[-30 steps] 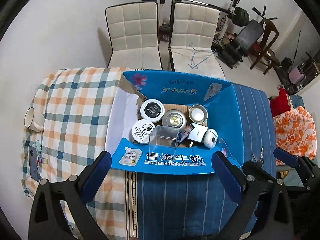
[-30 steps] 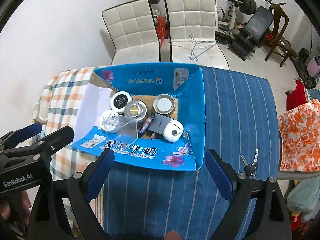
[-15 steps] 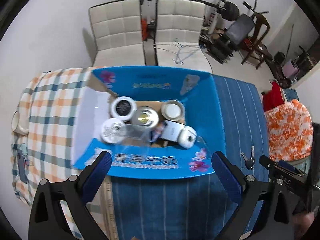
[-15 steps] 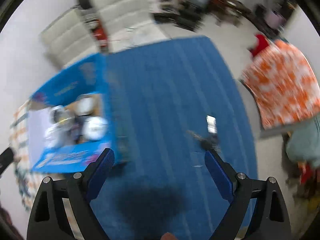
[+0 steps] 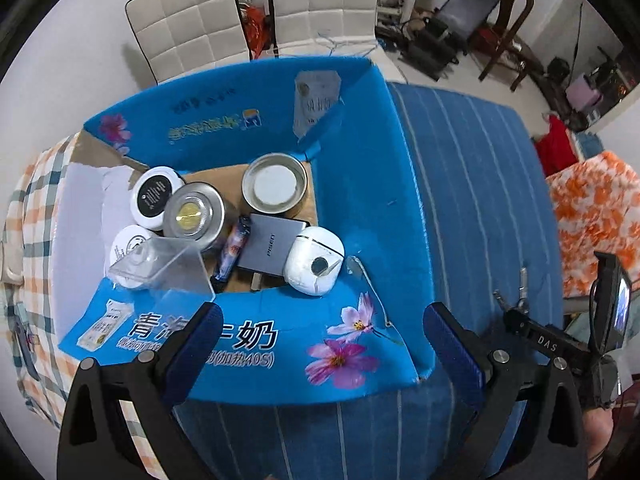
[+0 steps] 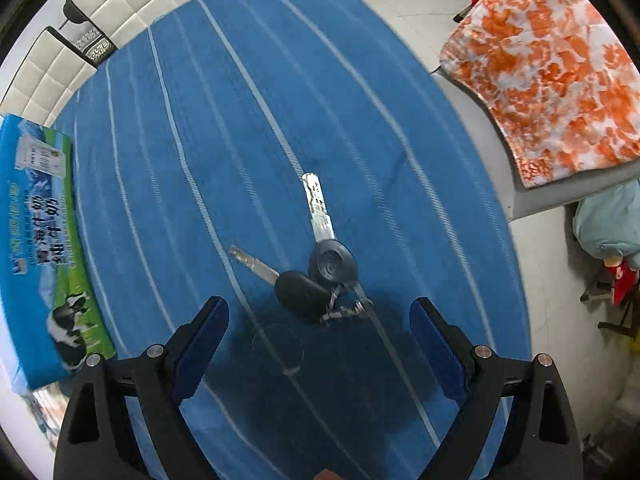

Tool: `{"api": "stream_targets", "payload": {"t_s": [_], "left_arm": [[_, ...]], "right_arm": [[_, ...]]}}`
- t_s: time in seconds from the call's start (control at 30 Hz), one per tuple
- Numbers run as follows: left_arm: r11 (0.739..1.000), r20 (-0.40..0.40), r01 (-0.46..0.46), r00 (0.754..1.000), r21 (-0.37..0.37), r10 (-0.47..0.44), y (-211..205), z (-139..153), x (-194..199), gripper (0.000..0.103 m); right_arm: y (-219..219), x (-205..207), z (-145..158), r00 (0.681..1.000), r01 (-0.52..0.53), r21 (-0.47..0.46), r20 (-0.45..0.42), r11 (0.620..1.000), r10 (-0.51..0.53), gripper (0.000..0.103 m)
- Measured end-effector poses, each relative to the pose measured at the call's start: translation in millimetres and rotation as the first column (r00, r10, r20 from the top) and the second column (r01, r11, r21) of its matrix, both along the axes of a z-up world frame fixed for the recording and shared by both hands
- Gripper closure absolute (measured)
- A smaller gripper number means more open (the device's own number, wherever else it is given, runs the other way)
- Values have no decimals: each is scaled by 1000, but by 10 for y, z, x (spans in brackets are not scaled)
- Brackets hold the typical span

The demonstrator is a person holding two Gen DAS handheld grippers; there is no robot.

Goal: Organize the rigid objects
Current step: 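Lower the right tool and grasp the car keys by the key ring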

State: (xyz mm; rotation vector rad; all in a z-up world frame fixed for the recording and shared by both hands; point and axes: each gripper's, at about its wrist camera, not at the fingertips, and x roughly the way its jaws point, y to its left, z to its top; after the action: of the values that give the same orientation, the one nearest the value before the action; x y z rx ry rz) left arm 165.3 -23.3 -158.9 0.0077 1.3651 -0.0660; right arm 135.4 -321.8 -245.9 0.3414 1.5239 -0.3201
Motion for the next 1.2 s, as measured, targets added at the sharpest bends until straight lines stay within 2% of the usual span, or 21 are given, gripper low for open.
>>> {"api": "stream_targets", "payload": {"t_s": [0.17, 0.3, 0.33, 0.4, 0.43, 0.47, 0.57, 0.63, 0.7, 0.73, 0.77, 0.87, 1.0, 1.2], "left_arm": [[1000, -16, 4, 1000, 8, -4, -37, -116, 58, 0], [1000, -16, 6, 1000, 16, -5, -48, -129, 86, 0], [1000, -18, 8, 1000, 17, -7, -54, -137, 89, 0], [1000, -21, 12, 1000, 21, -12, -75, -162, 94, 0], [1000, -24, 14, 1000, 26, -14, -86, -179, 99, 0], [999, -19, 14, 1000, 38, -14, -94, -184, 98, 0], [999, -15, 19, 1000, 50, -18, -106, -188, 105, 0], [999, -21, 22, 1000, 45, -21, -101, -190, 108, 0], [998, -23, 30, 999, 47, -29, -99, -184, 108, 0], [998, -23, 34, 999, 47, -33, -100, -181, 105, 0], [998, -23, 36, 999, 47, -35, -100, -177, 104, 0], [999, -21, 40, 999, 36, -39, -109, -148, 96, 0], [998, -17, 56, 998, 35, -56, -134, -91, 82, 0], [998, 9, 55, 998, 9, -55, -68, 62, 52, 0]], "right_arm": [[-73, 66, -252, 999, 15, -27, -30, 1000, -16, 9], [-43, 117, -242, 1000, -18, -59, -4, 998, 18, 12], [-24, 118, -218, 1000, -28, -62, 3, 998, 28, 15], [27, 123, -154, 998, -54, -72, 22, 996, 56, 30], [53, 133, -115, 997, -68, -82, 27, 994, 70, 51], [92, 144, -96, 996, -87, -104, 19, 991, 89, 60], [149, 154, -70, 993, -111, -143, 12, 984, 114, 64], [184, 154, -38, 993, -115, -167, 15, 979, 119, 71], [218, 142, 5, 993, -114, -165, 20, 980, 119, 73], [248, 125, 43, 993, -114, -169, 25, 979, 120, 77], [266, 113, 89, 992, -115, -179, 33, 977, 123, 92], [305, 86, 173, 991, -119, -159, 40, 980, 127, 101], [341, 44, 282, 990, -105, -147, 78, 984, 118, 101], [456, -40, 675, 982, -86, -88, 158, 992, 100, 101]]}}
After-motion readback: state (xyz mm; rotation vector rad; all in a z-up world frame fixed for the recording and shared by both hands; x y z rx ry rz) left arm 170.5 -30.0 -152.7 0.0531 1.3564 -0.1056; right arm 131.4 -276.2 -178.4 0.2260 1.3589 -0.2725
